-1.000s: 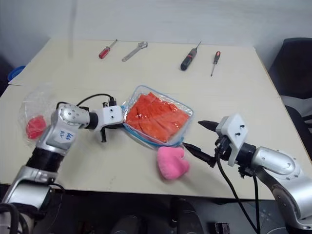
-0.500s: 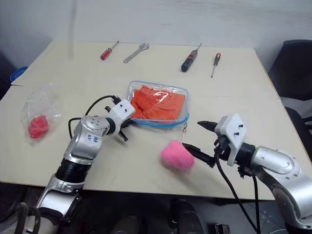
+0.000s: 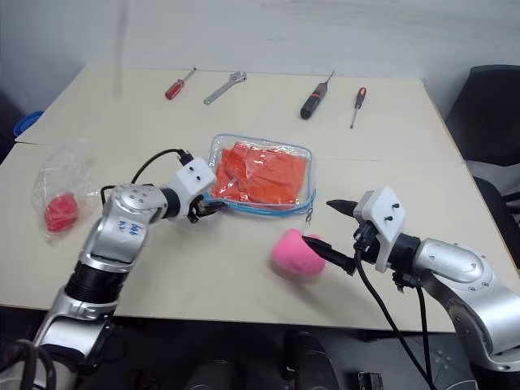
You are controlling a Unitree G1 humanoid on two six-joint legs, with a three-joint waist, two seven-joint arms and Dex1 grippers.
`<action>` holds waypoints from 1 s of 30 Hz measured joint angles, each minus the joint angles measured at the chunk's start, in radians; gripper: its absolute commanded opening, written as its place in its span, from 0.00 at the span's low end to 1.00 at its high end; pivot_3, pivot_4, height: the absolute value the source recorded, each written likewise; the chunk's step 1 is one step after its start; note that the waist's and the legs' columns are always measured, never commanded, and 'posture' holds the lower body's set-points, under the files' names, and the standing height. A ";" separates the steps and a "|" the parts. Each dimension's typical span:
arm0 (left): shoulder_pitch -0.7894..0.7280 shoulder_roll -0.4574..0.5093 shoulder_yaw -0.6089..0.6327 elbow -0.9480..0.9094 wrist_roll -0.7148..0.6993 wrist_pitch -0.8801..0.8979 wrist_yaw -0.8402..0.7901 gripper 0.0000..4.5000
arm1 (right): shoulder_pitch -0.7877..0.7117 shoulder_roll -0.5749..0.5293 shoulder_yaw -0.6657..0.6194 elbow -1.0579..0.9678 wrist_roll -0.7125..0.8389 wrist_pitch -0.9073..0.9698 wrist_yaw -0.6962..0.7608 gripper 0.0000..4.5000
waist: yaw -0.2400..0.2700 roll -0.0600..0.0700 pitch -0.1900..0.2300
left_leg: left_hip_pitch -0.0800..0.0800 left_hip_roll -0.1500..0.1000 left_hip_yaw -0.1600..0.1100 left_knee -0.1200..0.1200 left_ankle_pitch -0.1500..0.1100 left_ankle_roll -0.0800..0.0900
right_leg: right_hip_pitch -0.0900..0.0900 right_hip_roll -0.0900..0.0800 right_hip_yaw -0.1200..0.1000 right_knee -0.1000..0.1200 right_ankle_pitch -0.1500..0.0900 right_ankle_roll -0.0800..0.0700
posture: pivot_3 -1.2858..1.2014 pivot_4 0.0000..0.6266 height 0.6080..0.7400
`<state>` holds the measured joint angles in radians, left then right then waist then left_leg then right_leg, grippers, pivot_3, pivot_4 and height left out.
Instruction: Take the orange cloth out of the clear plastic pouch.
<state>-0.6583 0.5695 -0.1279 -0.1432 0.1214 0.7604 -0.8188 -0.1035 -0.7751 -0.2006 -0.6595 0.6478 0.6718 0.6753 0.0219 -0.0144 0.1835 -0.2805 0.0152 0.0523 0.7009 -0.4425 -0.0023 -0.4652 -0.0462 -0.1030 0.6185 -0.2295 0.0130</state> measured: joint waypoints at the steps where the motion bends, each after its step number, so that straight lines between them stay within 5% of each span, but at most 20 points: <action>1: -0.003 0.014 0.030 0.001 -0.049 -0.015 -0.047 0.57 | -0.001 0.000 0.001 0.001 0.000 -0.001 0.000 1.00 | 0.000 0.000 0.000 | 0.000 0.000 0.000 0.000 0.000 0.000 | 0.000 0.000 0.000 0.000 0.000 0.000 | 0.52 0.24 1.00; 4: -0.005 0.103 0.100 -0.007 -0.248 -0.134 -0.292 0.57 | 0.004 0.002 -0.001 0.001 0.001 -0.002 0.000 1.00 | 0.001 0.000 0.000 | 0.000 0.000 -0.001 0.001 0.000 -0.001 | 0.000 0.000 -0.002 -0.001 0.000 -0.001 | 0.52 0.24 1.00; 8: -0.005 0.154 0.028 -0.007 -0.320 -0.283 -0.493 0.57 | 0.082 -0.028 -0.017 -0.011 0.026 0.012 0.037 1.00 | 0.008 0.001 0.000 | -0.001 -0.001 -0.002 0.002 0.000 -0.001 | 0.001 0.000 -0.004 -0.003 0.000 0.000 | 0.52 0.24 1.00; 18: -0.135 -0.194 -0.280 0.278 -0.242 -0.480 -0.488 0.57 | 0.272 -0.138 -0.199 -0.093 0.111 0.053 0.148 1.00 | 0.003 0.001 0.000 | -0.003 -0.002 -0.002 0.003 0.000 0.001 | 0.004 0.003 -0.002 -0.006 0.001 0.002 | 0.52 0.24 1.00; 23: -0.177 -0.261 -0.324 0.379 -0.190 -0.531 -0.452 0.57 | 0.306 -0.140 -0.251 -0.114 0.112 0.063 0.136 1.00 | 0.001 0.001 0.000 | 0.000 -0.001 -0.002 0.001 0.000 0.001 | 0.004 0.003 -0.001 -0.006 0.001 0.002 | 0.52 0.24 1.00; 30: -0.199 -0.291 -0.347 0.470 -0.119 -0.611 -0.388 0.18 | 0.292 -0.141 -0.267 -0.116 0.105 0.063 0.123 1.00 | 0.004 0.001 0.000 | -0.001 -0.001 -0.003 0.001 -0.001 0.003 | 0.004 0.002 -0.001 -0.006 0.002 0.003 | 0.52 0.24 1.00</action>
<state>-0.8570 0.2787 -0.4750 0.3265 0.0024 0.1498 -1.2064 0.1881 -0.9156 -0.4674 -0.7760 0.7524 0.7352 0.7987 0.0256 -0.0137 0.1836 -0.2818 0.0141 0.0494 0.7016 -0.4434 0.0002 -0.4612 -0.0442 -0.1040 0.6121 -0.2277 0.0160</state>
